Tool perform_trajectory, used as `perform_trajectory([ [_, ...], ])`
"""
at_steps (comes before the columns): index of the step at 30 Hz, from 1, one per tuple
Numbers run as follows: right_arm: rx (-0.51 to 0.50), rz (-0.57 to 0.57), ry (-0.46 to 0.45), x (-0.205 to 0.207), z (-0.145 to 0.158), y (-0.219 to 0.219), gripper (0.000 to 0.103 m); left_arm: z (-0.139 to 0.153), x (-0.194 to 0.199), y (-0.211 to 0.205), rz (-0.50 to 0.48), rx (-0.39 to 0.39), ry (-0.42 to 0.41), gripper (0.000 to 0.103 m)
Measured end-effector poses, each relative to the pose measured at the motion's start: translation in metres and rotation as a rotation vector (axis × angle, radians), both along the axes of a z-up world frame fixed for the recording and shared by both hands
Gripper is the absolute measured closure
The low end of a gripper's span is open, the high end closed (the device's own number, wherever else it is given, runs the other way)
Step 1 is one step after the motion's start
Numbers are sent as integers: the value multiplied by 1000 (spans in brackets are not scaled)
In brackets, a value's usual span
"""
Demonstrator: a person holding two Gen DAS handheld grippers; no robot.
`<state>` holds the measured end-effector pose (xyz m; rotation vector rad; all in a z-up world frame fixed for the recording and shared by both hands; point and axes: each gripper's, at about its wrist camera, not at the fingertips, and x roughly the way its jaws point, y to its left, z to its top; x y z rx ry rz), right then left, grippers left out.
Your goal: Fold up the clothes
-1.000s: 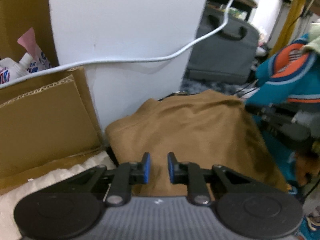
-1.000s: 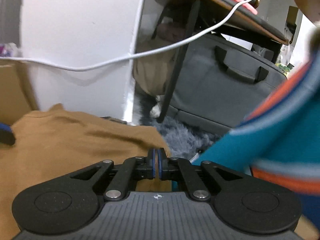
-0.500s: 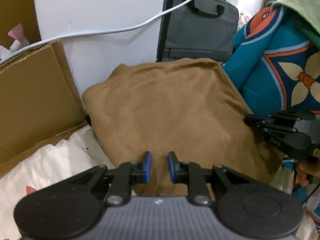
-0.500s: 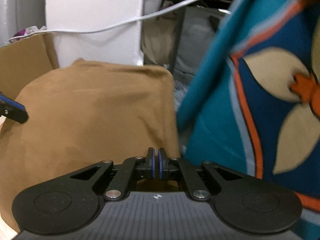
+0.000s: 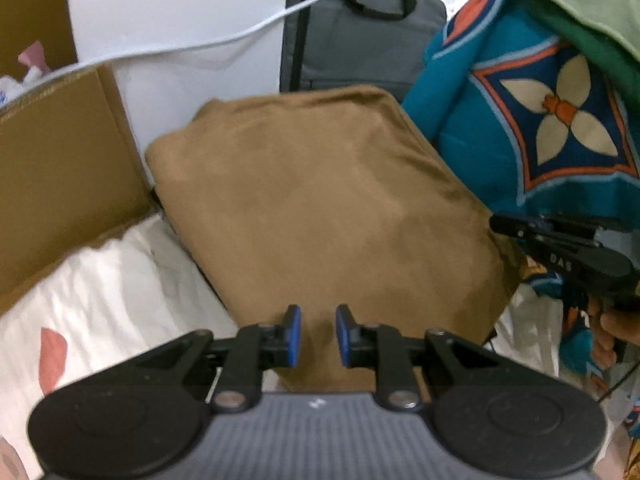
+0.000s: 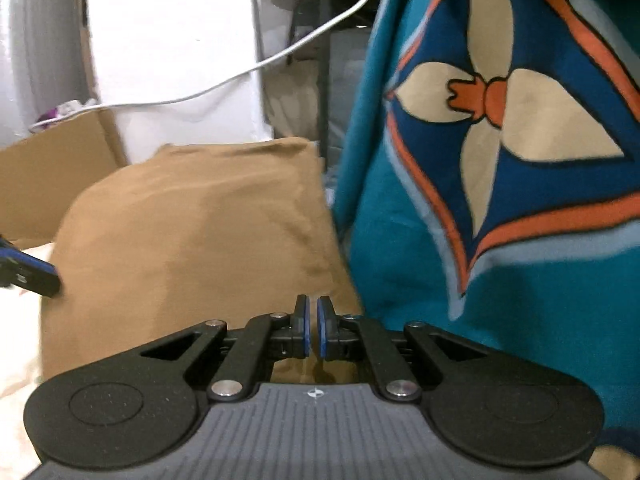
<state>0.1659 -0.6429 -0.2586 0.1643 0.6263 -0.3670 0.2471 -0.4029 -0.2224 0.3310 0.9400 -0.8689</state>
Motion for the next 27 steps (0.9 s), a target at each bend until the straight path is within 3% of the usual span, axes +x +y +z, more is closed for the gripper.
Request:
perform_trajectory([
  [4,17,-3,34,-2,-12,5,94,-11,-9,1,18,11,-1,82],
  [11,116,-75,64,-24,-32,-3,80,-28,-20,13,54,32,46,77],
  [17,148,-78,119,-37,-30,5,69,-34,-33,31,85,42,117,59],
  [20,179,-69,139,-42,-19,13,64,-20,-42,43,100,51,110,41],
  [22,195,-61,152,-44,-3,21,55,-5,-46,53,116,51,112,27],
  [24,210,-55,160,-45,15,28,40,12,-50,65,136,46,123,19],
  [27,228,-47,171,-47,45,39,26,41,-55,82,171,49,131,10],
])
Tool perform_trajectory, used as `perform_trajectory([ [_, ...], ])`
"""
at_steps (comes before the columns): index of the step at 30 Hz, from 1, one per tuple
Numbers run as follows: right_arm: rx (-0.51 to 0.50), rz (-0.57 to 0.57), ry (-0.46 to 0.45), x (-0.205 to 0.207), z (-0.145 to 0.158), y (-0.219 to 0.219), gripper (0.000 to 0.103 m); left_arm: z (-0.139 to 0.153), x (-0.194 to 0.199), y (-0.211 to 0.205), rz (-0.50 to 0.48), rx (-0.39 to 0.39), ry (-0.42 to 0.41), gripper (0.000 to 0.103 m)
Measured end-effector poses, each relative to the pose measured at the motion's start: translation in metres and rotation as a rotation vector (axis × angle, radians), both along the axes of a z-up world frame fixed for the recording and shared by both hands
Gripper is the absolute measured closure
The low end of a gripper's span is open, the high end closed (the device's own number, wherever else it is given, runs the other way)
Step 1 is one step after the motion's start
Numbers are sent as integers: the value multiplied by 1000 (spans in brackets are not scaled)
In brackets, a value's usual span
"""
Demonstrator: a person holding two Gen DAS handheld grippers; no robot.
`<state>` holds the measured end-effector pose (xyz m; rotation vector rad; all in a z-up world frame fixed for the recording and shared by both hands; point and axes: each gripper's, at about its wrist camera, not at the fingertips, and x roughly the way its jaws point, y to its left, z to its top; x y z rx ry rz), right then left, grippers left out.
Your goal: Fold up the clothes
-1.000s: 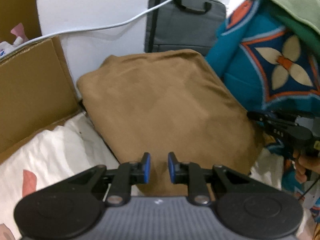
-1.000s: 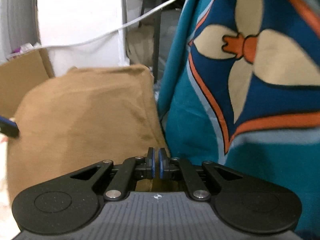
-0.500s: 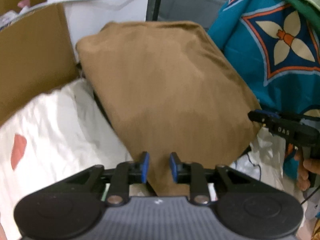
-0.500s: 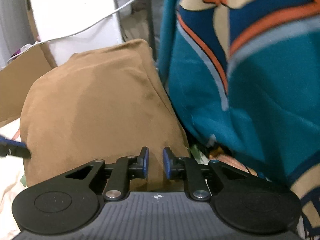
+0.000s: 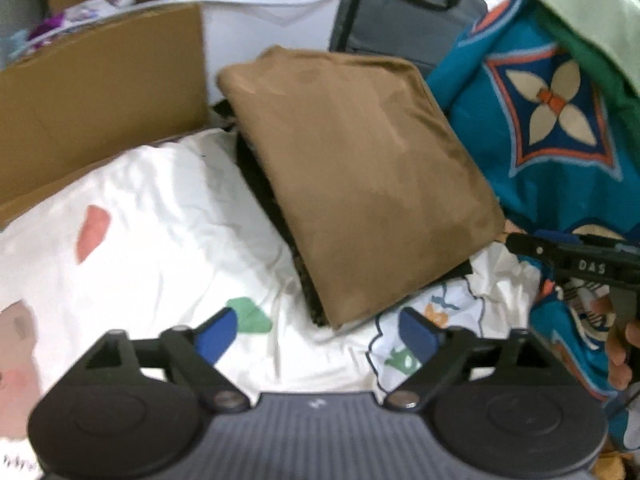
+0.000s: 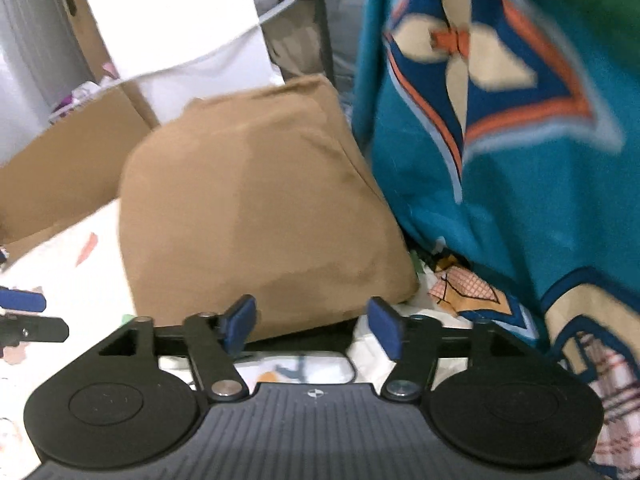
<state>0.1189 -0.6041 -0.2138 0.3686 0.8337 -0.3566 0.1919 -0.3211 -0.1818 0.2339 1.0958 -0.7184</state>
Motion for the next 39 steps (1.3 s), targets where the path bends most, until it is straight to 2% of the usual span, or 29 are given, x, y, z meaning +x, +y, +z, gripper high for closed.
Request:
perform_trajectory([
  [3,14,27,12,-2,33,12,12,28,-11,16,27,13,-5,5],
  [6,31,9,30,-5,63,21,6,55,-25,28,53,24,-2,5],
  [11,18,1,84,-19,101,49,1,92,-51,54,112,21,7,3],
  [14,3,13,103,-30,124,65,1,118,-65,68,130,13,-16,1],
  [16,7,-3,84,-39,143,74,1,134,-74,77,151,0,-32,1],
  [20,46,-52,32,-57,182,94,1,161,-88,94,204,22,-50,1],
  [22,57,-36,-3,-61,196,107,1,173,-94,103,232,33,-55,1],
  [27,8,4,-48,-74,209,130,1,199,-113,128,300,40,-90,1],
  [30,4,18,-64,-85,215,137,1,208,-121,144,353,14,-85,1],
  [39,-19,114,-85,-89,219,165,1,229,-154,185,507,8,-120,1],
])
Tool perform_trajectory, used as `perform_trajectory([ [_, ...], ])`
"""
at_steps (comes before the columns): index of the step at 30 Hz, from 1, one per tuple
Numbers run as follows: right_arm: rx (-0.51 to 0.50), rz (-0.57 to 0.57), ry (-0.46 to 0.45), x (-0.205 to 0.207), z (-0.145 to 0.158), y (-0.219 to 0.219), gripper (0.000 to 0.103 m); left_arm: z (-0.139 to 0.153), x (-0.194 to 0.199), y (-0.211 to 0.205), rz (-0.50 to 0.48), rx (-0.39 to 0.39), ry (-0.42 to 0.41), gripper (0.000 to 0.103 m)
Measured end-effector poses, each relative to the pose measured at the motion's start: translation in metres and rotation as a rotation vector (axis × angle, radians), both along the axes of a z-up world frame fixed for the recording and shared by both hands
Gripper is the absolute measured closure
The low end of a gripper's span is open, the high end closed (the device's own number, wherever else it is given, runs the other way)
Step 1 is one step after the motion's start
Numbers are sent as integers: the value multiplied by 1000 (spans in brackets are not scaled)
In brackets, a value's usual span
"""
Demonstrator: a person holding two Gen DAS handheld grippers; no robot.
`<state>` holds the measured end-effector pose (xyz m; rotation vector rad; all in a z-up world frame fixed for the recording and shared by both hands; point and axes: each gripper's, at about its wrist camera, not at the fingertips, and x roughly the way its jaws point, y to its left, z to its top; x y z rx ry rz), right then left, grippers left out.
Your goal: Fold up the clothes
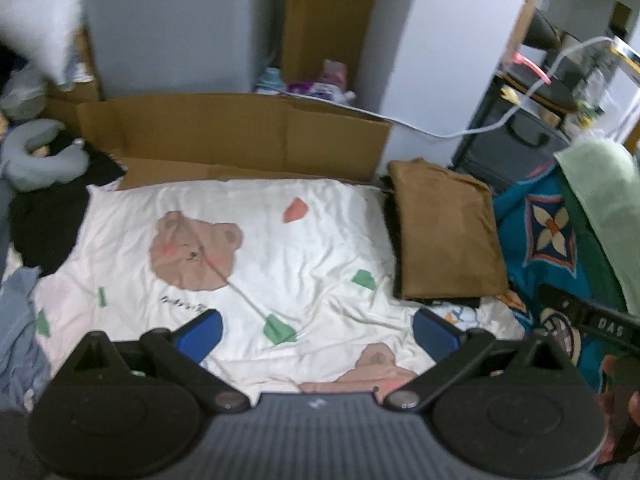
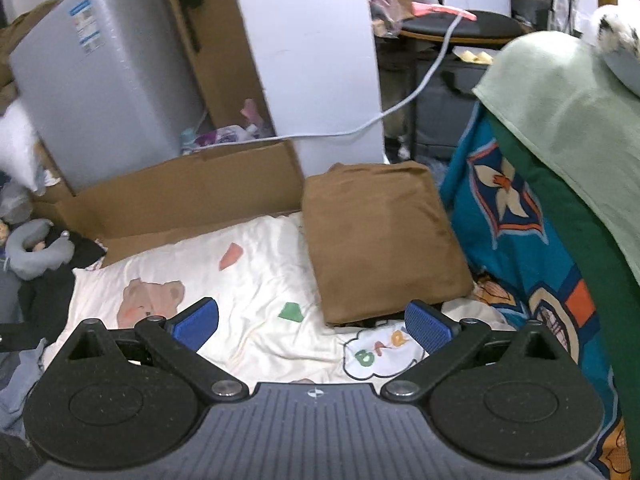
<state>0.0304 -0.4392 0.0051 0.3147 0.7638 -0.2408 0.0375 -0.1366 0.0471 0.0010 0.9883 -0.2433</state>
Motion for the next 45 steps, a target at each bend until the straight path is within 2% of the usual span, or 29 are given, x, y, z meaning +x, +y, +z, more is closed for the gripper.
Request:
perform_trajectory([
  [2,-5,33,-21,-1,8,6,1,5,-7,8,26,6,0,1],
  [5,-18,86,-27,2,17,17,1,15,-14,26,105,-34,-4,0],
  [7,-21,102,-43,5,23,26,1,19,-16,37,121,-56,-1,0],
  [11,-11,101,-50,5,20,39,1,21,-19,55,165,-28,-8,0],
  [15,-20,157,-57,0,10,62,1,19,-24,71,204,-31,-26,0],
  [17,2,209,-27,1,6,78,1,14,-28,75,209,-16,-38,0],
  [20,-47,286,-30,-2,5,109,1,3,-37,81,213,-12,-45,0],
  [24,-62,333,-19,-11,-1,135,1,-15,-49,90,220,-31,-34,0],
  [26,-63,352,-10,-15,-4,143,1,-25,-56,95,243,-12,-43,0],
  [33,-87,364,42,-9,-24,154,1,-60,-66,108,292,36,21,0],
  [38,-107,375,45,-9,-29,160,1,-63,-70,108,278,66,9,0],
  [45,-116,389,60,-9,-33,167,1,-71,-77,110,263,67,42,0],
])
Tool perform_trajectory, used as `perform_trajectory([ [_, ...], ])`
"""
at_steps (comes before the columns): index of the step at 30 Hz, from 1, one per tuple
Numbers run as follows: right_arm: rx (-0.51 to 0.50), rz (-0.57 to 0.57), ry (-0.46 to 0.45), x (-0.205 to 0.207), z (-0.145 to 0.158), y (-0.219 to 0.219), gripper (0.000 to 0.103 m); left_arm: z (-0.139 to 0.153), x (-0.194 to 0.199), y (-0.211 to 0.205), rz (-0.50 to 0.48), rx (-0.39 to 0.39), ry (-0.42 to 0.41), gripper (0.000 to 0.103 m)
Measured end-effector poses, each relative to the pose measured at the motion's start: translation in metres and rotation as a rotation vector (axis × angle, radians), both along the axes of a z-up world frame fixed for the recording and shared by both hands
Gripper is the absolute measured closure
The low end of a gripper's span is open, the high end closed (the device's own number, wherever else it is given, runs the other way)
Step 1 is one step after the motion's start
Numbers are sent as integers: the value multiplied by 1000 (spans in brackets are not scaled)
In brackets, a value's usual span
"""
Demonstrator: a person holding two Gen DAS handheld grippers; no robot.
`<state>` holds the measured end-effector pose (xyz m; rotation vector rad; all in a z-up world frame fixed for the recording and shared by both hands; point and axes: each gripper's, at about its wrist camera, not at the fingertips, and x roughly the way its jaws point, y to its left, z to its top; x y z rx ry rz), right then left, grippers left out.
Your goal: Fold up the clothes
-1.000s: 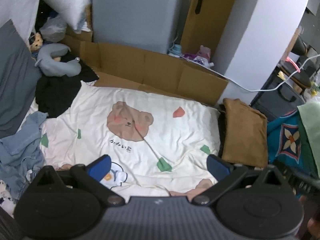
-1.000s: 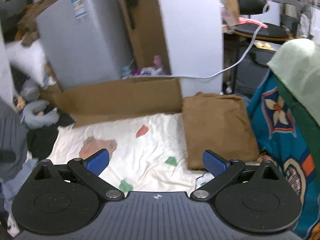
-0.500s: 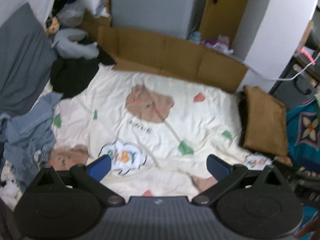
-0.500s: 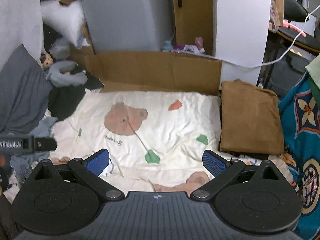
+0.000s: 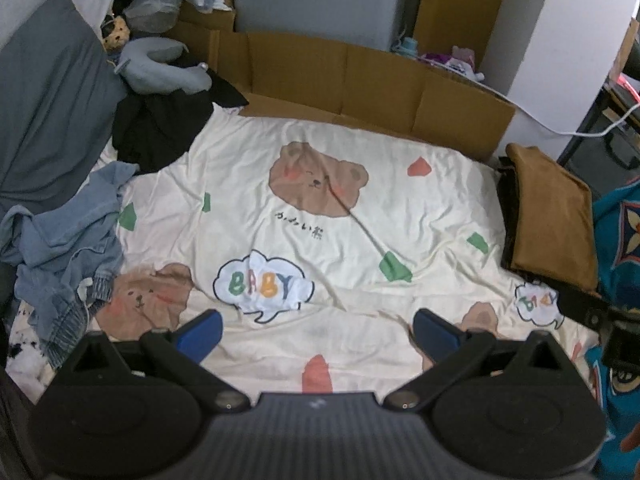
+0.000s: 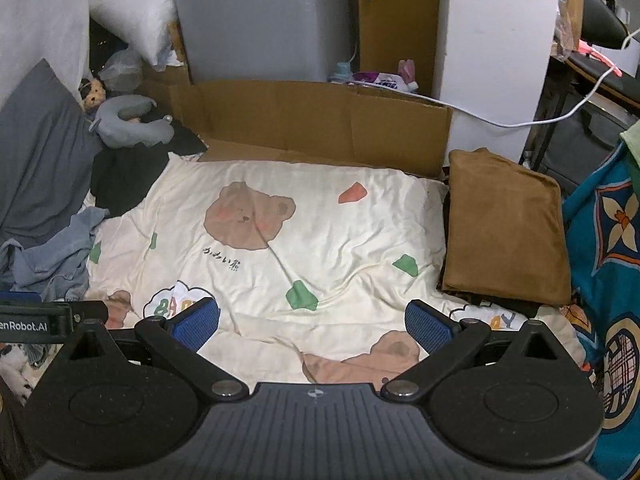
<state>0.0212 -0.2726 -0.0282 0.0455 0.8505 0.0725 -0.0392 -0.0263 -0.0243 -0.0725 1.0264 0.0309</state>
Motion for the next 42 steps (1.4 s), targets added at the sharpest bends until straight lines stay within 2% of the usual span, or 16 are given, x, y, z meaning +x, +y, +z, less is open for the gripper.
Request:
perform_trajectory([
  [5,18,4,17,2,-3,5,1,1,1,2,-21,-9,9,0],
  [12,44,-9,21,3,-5,0,1,3,2,5,-2,-16,17,0],
  [30,58,-25,-8,0,-2,-11,1,3,3,-9,-25,15,3,0],
  [42,57,-46,-3,-1,-1,-14,1,0,4,-15,-30,9,4,0],
])
